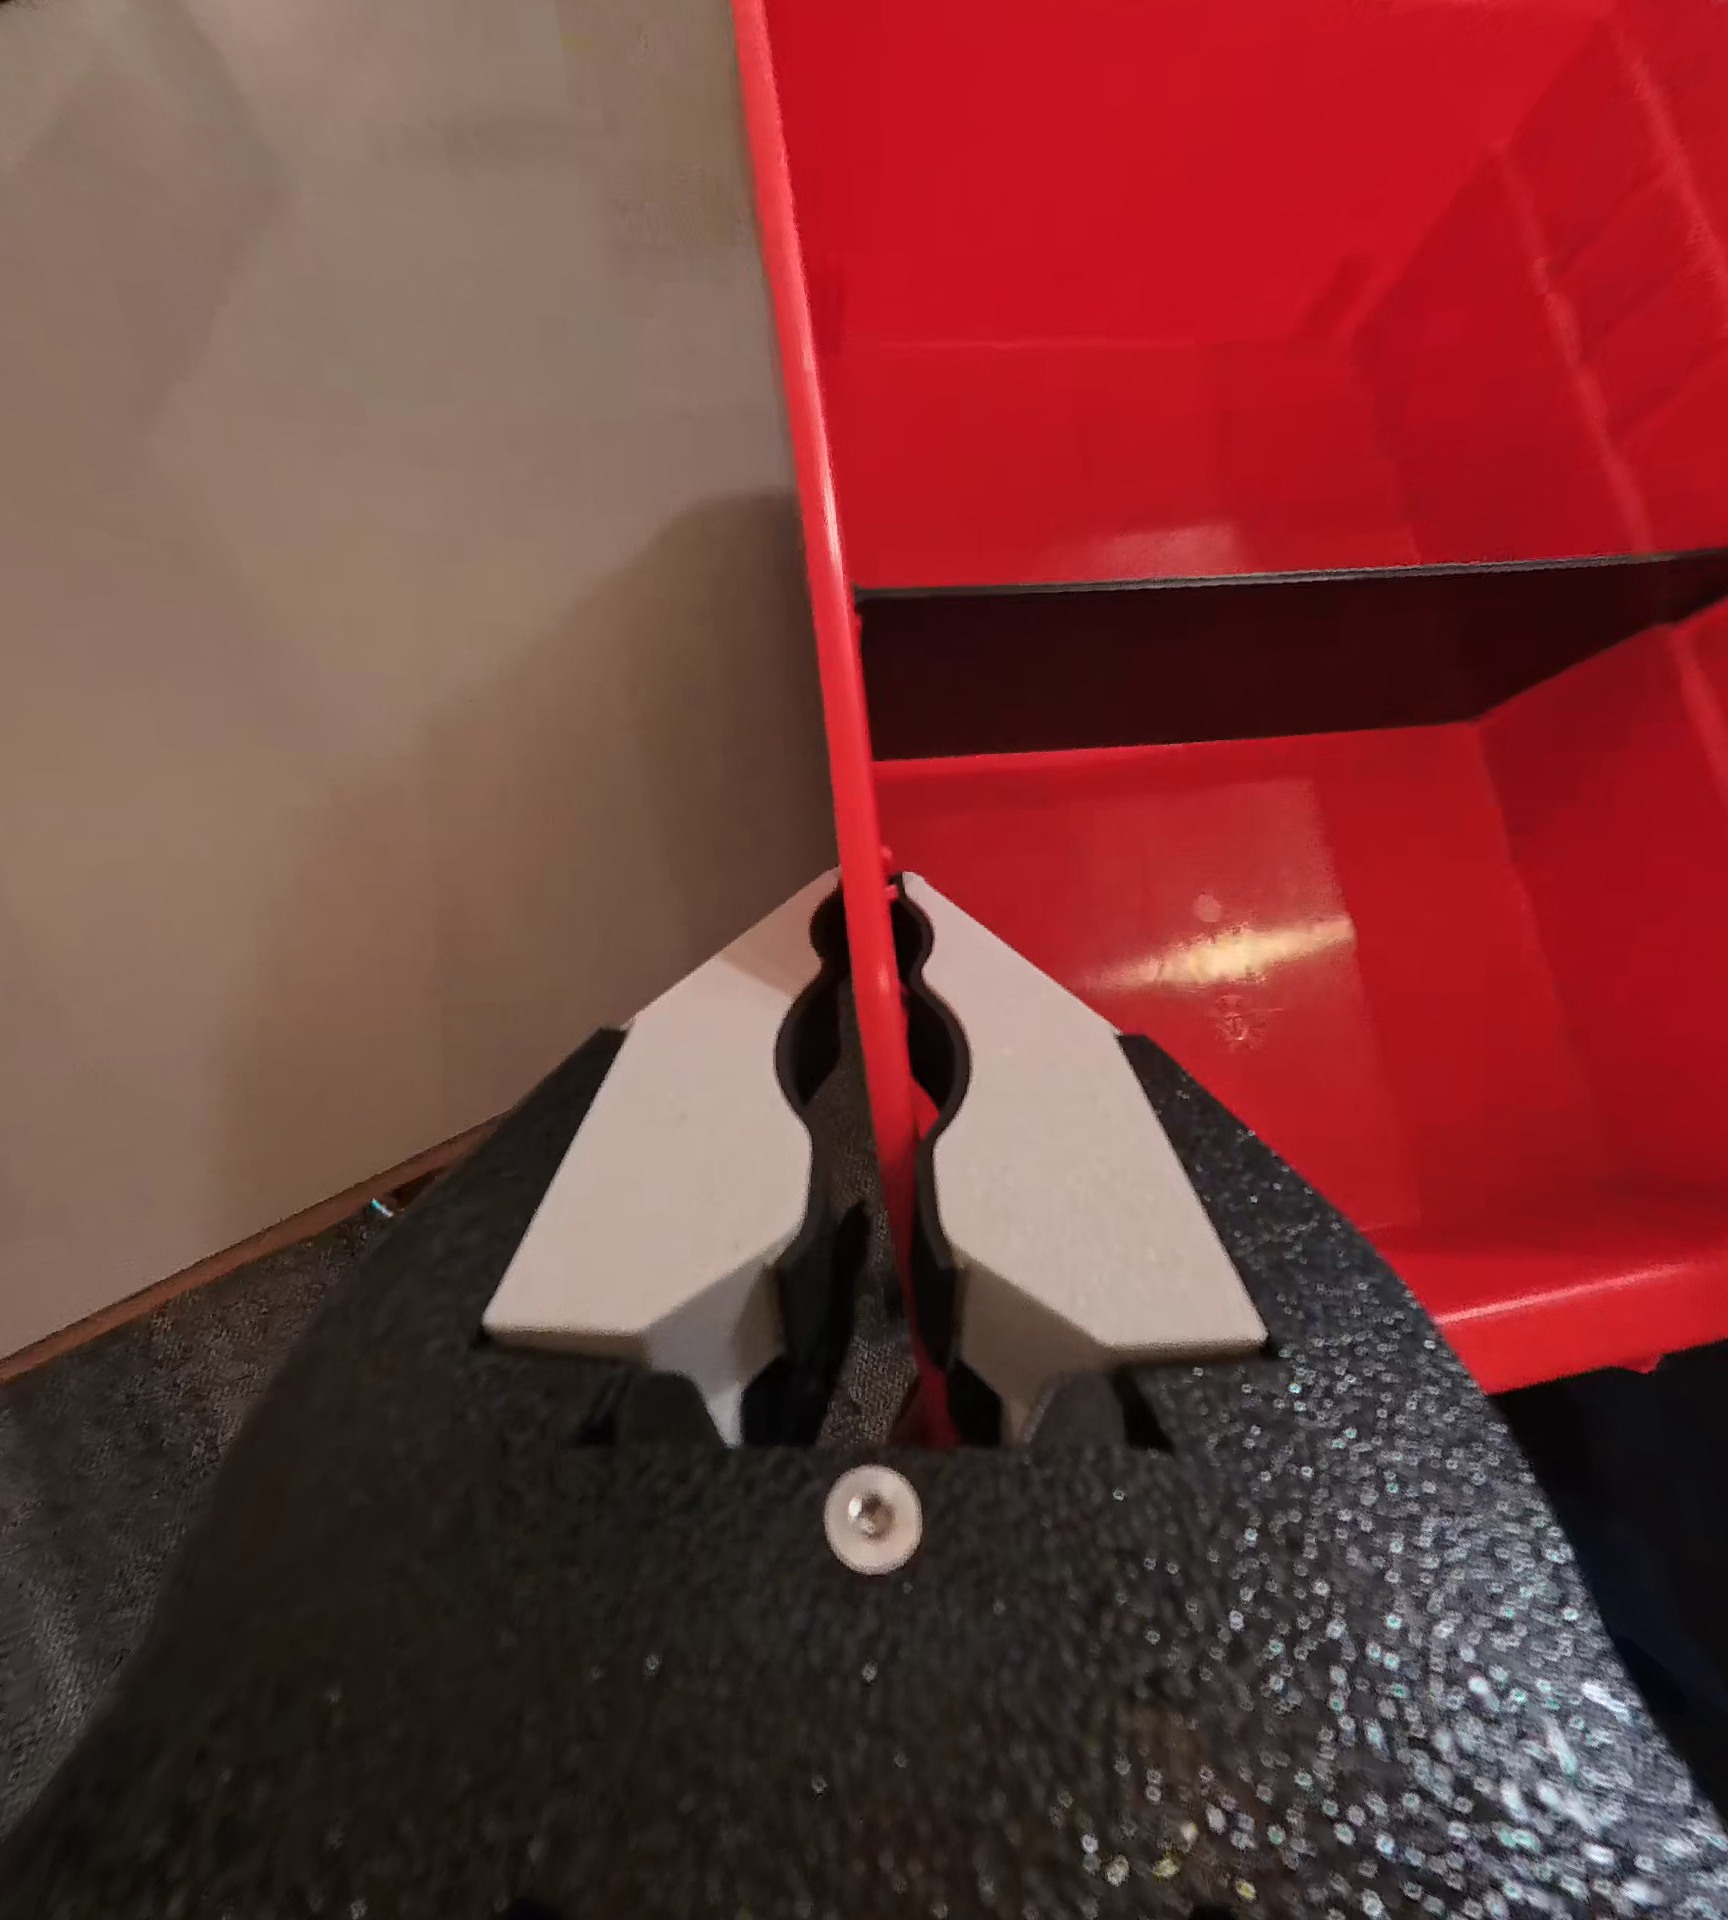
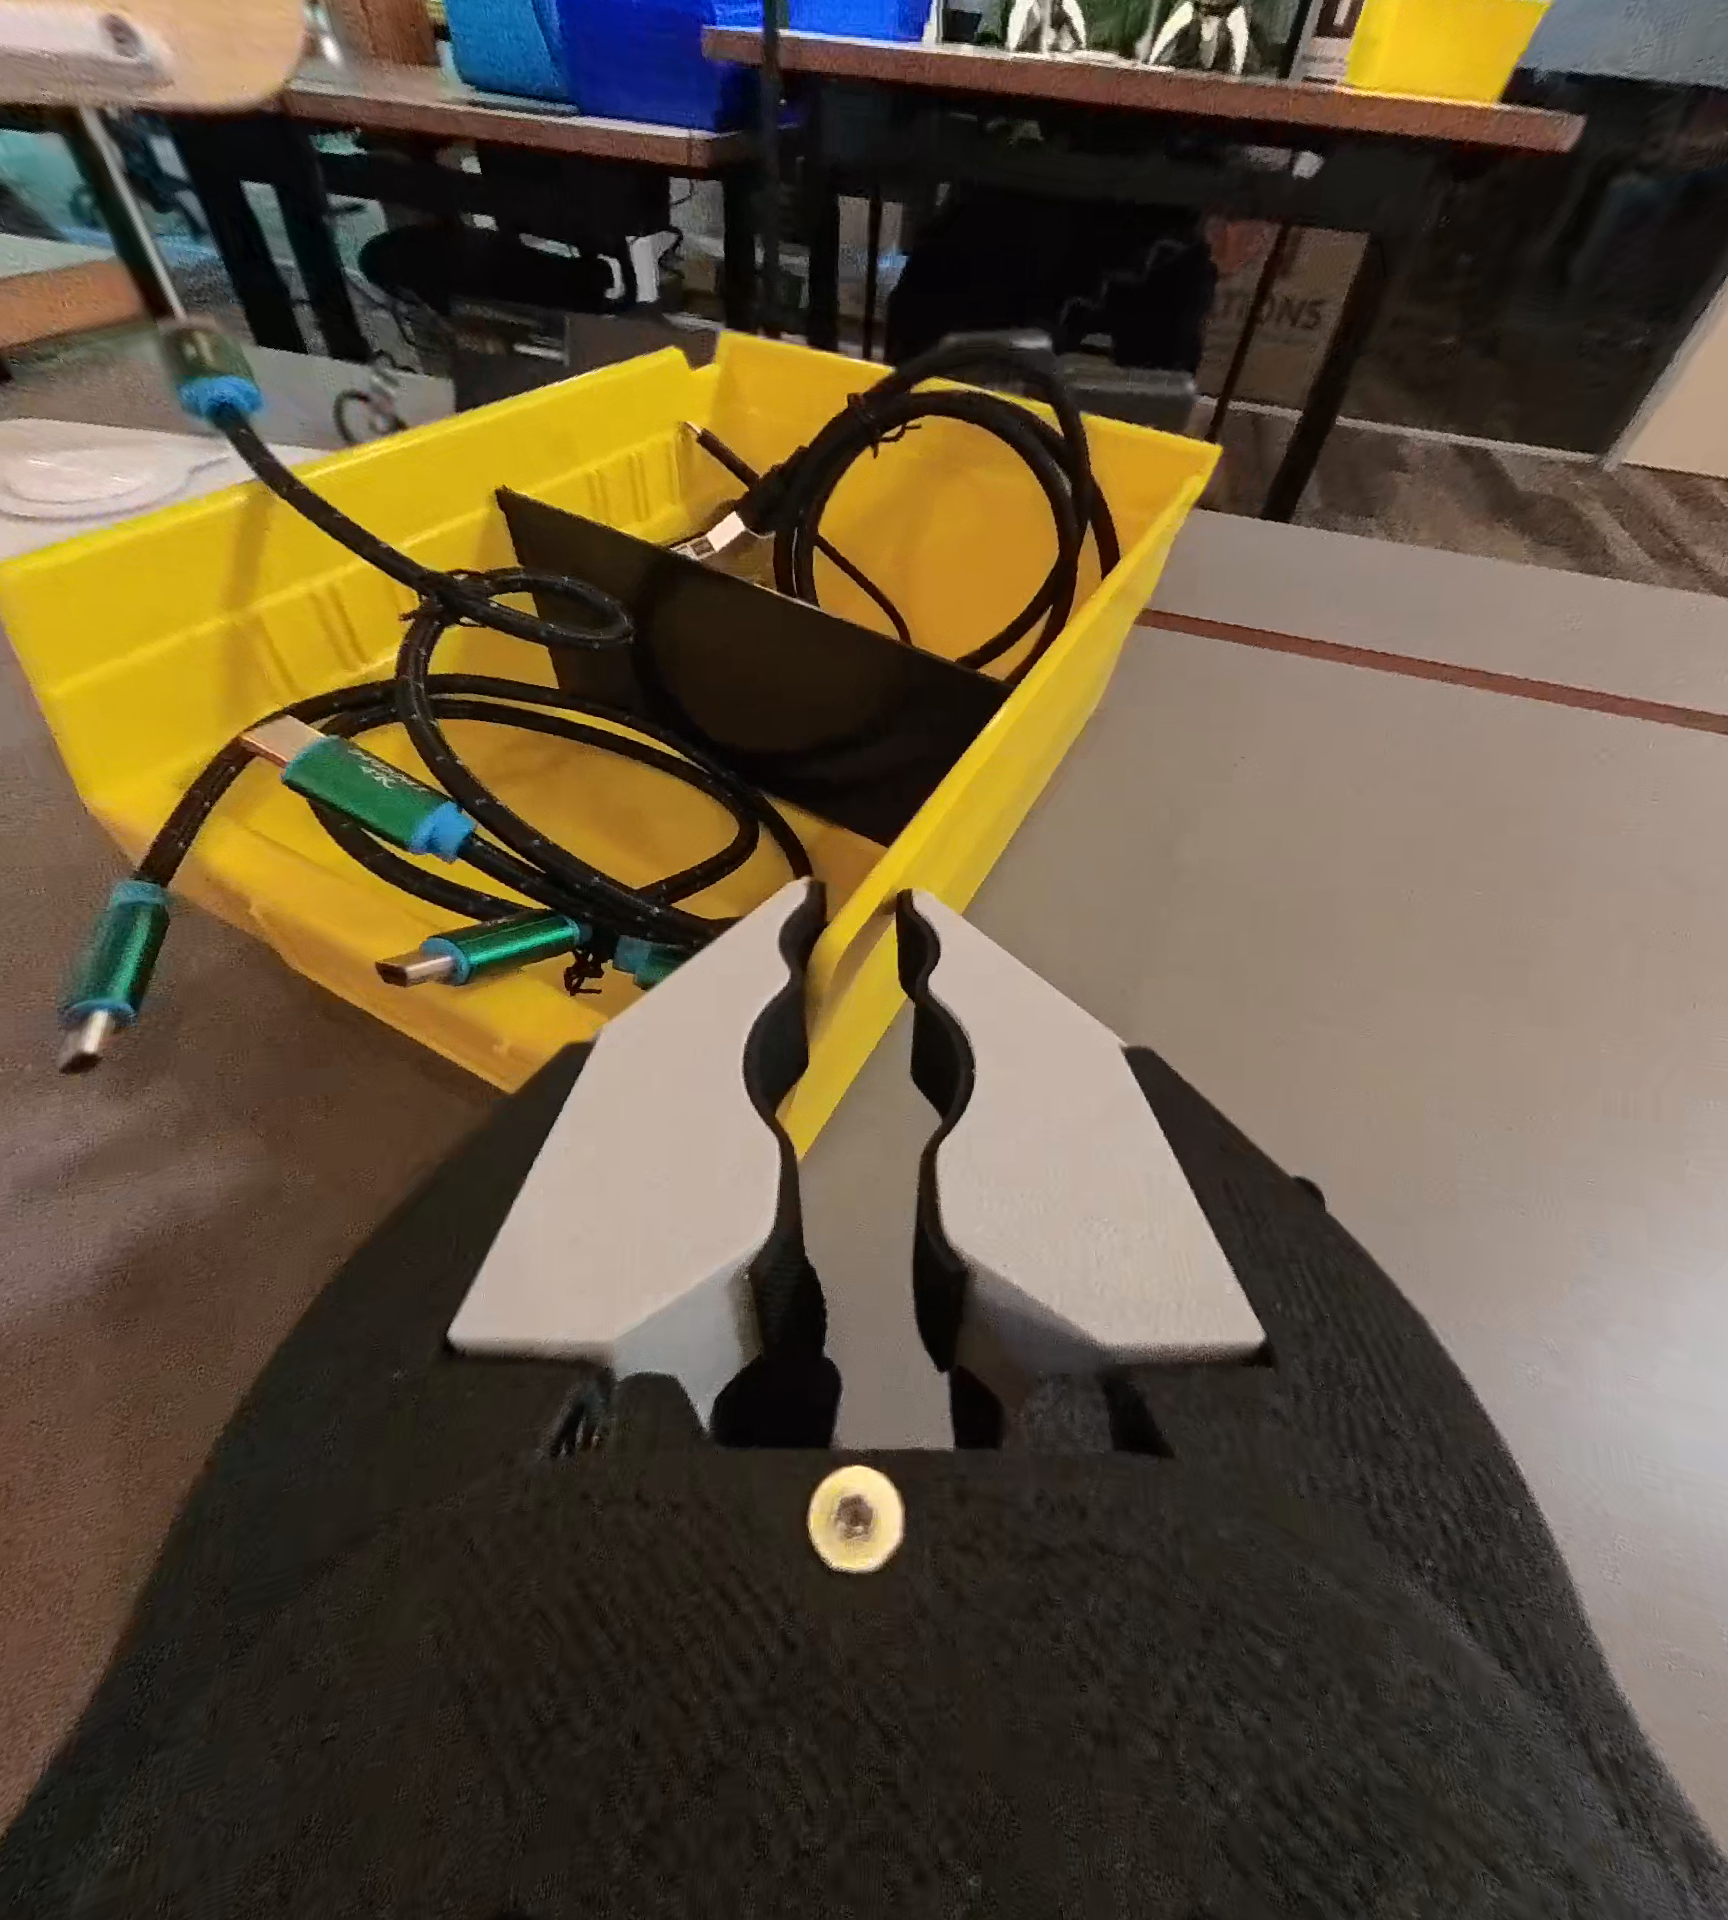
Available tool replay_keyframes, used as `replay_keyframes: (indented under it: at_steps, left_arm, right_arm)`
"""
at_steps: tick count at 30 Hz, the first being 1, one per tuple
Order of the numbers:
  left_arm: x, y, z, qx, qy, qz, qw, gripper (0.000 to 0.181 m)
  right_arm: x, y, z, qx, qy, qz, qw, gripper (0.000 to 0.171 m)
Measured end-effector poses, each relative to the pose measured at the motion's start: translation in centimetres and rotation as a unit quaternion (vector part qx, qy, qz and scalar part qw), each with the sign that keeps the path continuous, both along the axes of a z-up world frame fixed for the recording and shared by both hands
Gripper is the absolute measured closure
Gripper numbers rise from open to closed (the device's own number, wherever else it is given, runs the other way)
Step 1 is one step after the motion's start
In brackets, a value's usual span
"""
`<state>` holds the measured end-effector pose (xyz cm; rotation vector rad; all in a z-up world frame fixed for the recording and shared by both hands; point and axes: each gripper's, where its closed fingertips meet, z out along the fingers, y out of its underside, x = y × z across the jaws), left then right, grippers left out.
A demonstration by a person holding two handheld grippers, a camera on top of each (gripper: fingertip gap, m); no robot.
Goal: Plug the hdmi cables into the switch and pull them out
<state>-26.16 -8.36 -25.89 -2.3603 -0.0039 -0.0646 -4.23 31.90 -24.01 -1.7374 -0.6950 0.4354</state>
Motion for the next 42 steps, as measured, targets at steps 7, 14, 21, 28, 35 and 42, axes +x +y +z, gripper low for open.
replay_keyframes:
  at_steps: [7, 14, 21, 28, 35, 42]
  left_arm:
    - [0.2, -0.2, -0.5, 0.002, 0.000, 0.008, 1.000, 0.177]
    - [1.4, 1.5, -0.3, 0.010, -0.004, -0.038, 0.999, 0.177]
    - [4.8, 6.8, 2.3, 0.001, 0.034, -0.151, 0.988, 0.176]
    - [12.0, 14.4, 4.4, 0.004, 0.072, -0.286, 0.955, 0.177]
    - [19.4, 23.1, 6.7, 0.033, 0.076, -0.331, 0.940, 0.176]
    - [31.0, 31.8, 6.6, 0.098, 0.031, -0.364, 0.926, 0.177]
  right_arm:
    - [-5.2, -2.6, 0.7, -0.006, 0.051, 0.024, 0.998, 0.144]
    - [-0.4, -2.3, 8.5, 0.070, 0.124, 0.054, 0.988, 0.105]
    - [11.2, -1.6, 13.6, 0.218, 0.030, 0.015, 0.975, 0.105]
    - [24.4, 0.1, 15.1, 0.238, -0.032, -0.072, 0.968, 0.112]
    - [34.2, 0.0, 18.3, 0.243, 0.040, -0.159, 0.956, 0.117]
    - [39.4, -0.6, 19.4, 0.253, 0.073, -0.207, 0.942, 0.121]
